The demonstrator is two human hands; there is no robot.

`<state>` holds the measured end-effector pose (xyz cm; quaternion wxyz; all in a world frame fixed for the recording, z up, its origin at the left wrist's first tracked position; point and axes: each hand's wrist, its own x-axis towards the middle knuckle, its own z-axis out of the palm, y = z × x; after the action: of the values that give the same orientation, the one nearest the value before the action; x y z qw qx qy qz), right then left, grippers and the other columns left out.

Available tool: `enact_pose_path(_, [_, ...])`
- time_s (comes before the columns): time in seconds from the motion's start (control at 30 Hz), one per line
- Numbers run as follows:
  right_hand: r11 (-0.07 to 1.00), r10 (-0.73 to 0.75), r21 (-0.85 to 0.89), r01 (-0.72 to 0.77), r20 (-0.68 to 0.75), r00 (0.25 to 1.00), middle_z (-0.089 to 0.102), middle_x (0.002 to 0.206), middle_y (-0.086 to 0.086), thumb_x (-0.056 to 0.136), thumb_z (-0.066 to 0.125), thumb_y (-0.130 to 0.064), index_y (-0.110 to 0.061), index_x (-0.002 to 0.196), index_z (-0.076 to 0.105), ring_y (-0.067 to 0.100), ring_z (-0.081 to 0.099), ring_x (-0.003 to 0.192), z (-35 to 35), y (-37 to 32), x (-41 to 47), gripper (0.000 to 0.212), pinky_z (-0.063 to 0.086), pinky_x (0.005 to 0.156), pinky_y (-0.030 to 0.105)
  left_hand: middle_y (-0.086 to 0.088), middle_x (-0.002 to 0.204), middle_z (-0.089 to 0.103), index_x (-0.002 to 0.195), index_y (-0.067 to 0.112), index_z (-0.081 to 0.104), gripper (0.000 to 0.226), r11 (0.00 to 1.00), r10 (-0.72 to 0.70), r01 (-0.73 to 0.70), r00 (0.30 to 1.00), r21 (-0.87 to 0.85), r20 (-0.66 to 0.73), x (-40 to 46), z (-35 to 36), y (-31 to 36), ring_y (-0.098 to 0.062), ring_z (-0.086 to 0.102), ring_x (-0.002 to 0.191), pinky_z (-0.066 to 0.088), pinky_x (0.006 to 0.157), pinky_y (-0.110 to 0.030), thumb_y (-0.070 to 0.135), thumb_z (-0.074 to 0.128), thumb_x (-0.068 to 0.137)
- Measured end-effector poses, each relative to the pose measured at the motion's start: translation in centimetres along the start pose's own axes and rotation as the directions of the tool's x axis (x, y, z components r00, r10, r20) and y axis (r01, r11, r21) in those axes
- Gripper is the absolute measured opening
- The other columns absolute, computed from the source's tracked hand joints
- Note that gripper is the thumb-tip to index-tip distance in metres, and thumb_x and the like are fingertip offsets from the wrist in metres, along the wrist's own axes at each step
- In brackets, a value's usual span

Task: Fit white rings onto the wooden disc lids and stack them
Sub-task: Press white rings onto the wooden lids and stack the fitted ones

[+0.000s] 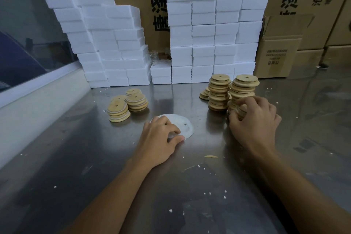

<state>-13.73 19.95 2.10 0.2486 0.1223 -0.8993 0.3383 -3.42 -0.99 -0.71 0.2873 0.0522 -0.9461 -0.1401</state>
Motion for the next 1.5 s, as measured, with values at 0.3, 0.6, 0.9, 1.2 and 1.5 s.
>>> enact_pose_path(0.3, [0.966,-0.095,0.224,0.127,-0.148,0.984,0.063,0.111,0.009,0.086,0.071,-0.019,-0.011,0.102,0.067,0.033,0.058,0.102,0.3,0.1,0.2,0.019,0.042,0.093,0.046,0.004,0.095,0.061,0.085,0.018,0.074,0.007,0.996,-0.010,0.013,0.999,-0.084,0.037,0.0,-0.5,0.1,-0.019,0.053,0.099,0.041,0.089,-0.043,0.023,0.069,0.088])
enact_pose_path(0.6, [0.826,-0.305,0.400,0.397,-0.276,0.911,0.069,0.101,0.001,0.089,0.069,0.000,-0.005,0.112,0.068,0.016,0.062,0.092,0.6,-1.0,-0.3,0.023,0.040,0.083,0.010,0.001,0.080,0.058,0.084,0.010,0.059,0.012,0.986,-0.036,0.009,0.987,-0.169,-0.157,-0.3,-0.8,0.3,-0.019,0.050,0.078,0.041,0.069,-0.036,0.006,0.055,0.094])
enact_pose_path(0.9, [0.739,-0.318,0.591,0.325,-0.120,0.941,0.070,0.101,0.000,0.084,0.068,0.005,-0.011,0.108,0.069,0.008,0.069,0.085,1.5,-2.5,-2.0,0.029,0.051,0.074,0.013,0.005,0.062,0.053,0.080,0.024,0.053,0.023,0.727,-0.440,0.215,0.875,-0.652,-0.202,-0.3,-0.9,1.0,-0.004,0.049,0.058,0.044,0.062,-0.026,0.014,0.048,0.100])
enact_pose_path(1.2, [0.713,-0.154,0.702,0.012,0.140,0.978,0.069,0.113,-0.006,0.084,0.064,-0.047,-0.029,0.084,0.075,0.010,0.064,0.108,2.2,-3.4,-3.1,0.022,0.053,0.093,0.049,0.009,0.053,0.052,0.081,0.017,0.057,0.023,0.459,-0.503,0.310,0.863,-0.832,0.044,-0.2,-1.1,2.3,-0.007,0.043,0.046,0.036,0.047,-0.022,0.018,0.048,0.101])
enact_pose_path(1.5, [0.708,-0.297,0.698,0.107,0.157,0.942,0.071,0.103,-0.011,0.085,0.069,-0.041,-0.016,0.086,0.077,0.005,0.067,0.094,2.7,-3.7,-4.0,0.026,0.057,0.081,0.037,-0.001,0.059,0.058,0.087,0.010,0.058,0.018,0.500,-0.375,0.294,0.921,-0.814,0.102,-0.4,-0.4,3.3,-0.009,0.046,0.049,0.037,0.047,-0.023,0.019,0.050,0.101])
